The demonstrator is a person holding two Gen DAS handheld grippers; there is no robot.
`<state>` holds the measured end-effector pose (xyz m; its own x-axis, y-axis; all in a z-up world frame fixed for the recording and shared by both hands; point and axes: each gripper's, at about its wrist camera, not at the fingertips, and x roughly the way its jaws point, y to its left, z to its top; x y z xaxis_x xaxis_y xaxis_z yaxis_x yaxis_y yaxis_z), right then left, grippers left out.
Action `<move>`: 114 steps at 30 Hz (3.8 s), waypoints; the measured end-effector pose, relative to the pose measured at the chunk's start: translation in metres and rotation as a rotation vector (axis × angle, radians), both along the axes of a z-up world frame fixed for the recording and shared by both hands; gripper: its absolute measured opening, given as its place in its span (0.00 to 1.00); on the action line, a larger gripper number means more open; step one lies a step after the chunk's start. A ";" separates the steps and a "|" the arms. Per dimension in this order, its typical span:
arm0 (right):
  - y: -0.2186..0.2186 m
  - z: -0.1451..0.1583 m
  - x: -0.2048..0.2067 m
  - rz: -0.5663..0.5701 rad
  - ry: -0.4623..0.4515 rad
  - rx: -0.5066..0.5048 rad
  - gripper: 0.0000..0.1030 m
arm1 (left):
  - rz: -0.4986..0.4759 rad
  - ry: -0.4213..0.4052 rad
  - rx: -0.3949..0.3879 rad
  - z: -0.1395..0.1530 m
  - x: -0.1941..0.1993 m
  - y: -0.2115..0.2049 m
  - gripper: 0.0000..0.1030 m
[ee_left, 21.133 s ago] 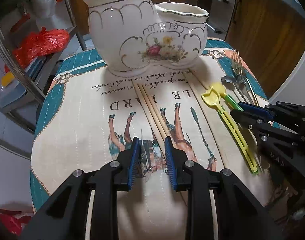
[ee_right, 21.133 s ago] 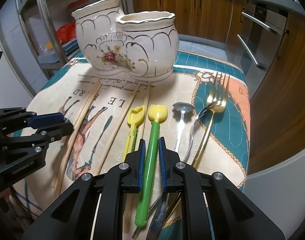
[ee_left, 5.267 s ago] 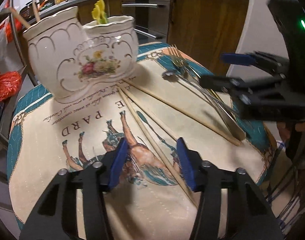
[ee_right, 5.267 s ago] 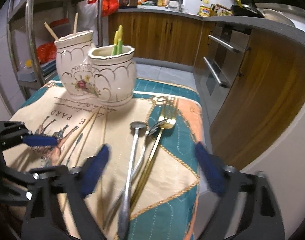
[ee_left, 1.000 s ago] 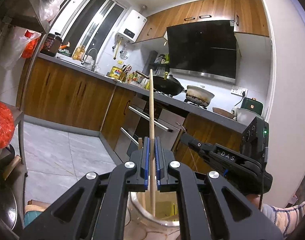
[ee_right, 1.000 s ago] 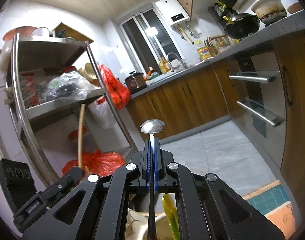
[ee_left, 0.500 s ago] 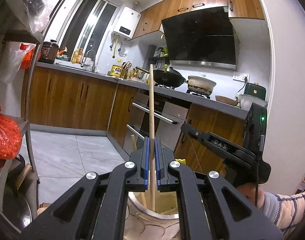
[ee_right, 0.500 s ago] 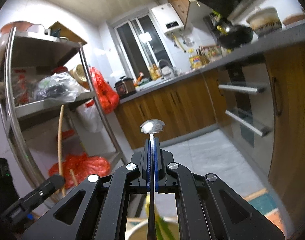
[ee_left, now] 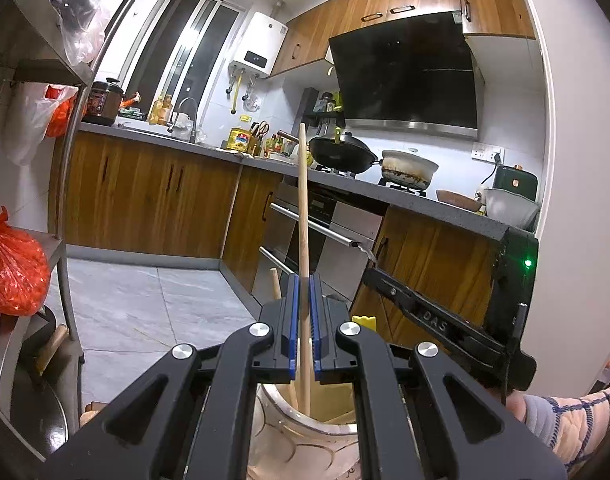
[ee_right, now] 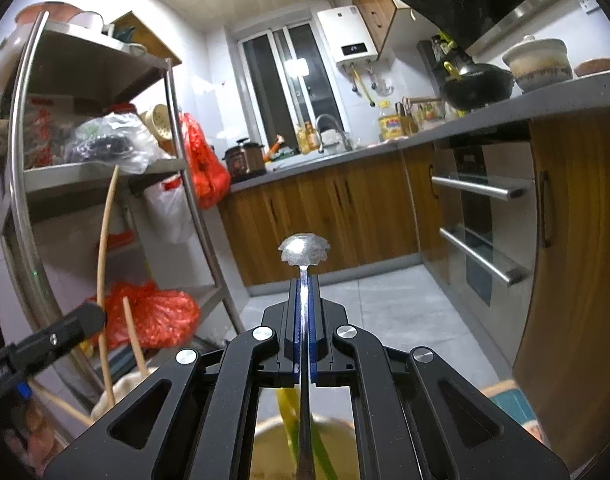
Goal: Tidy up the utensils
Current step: 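Lower and release the chopstick into the larger cup while the right tool drops the spoon into the smaller cup, then withdraw both open tools back toward the forks and chopsticks on the placemat, then grasp a silver fork with the right tool while the left tool approaches a chopstick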
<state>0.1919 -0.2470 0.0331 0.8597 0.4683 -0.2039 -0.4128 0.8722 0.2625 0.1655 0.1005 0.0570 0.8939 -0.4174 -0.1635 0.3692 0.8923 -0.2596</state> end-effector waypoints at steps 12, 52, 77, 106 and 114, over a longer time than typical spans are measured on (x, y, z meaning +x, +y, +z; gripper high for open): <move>-0.009 -0.014 -0.025 0.020 0.115 -0.073 0.04 | 0.035 0.080 0.087 0.002 -0.001 -0.009 0.05; -0.120 0.051 -0.109 -0.026 0.080 -0.138 0.95 | 0.133 0.052 0.267 0.049 -0.089 -0.055 0.95; -0.111 -0.070 -0.097 -0.007 0.397 -0.442 0.94 | 0.018 0.411 0.349 -0.075 -0.088 -0.112 0.95; -0.083 -0.091 -0.085 0.091 0.584 -0.387 0.19 | -0.046 0.427 0.356 -0.082 -0.094 -0.128 0.95; -0.075 -0.096 -0.077 0.084 0.583 -0.392 0.19 | -0.048 0.442 0.373 -0.085 -0.091 -0.136 0.94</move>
<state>0.1147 -0.3220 -0.0632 0.5232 0.3260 -0.7874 -0.3702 0.9192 0.1345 0.0743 -0.0355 -0.0284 0.6888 -0.2980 -0.6609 0.3391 0.9382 -0.0696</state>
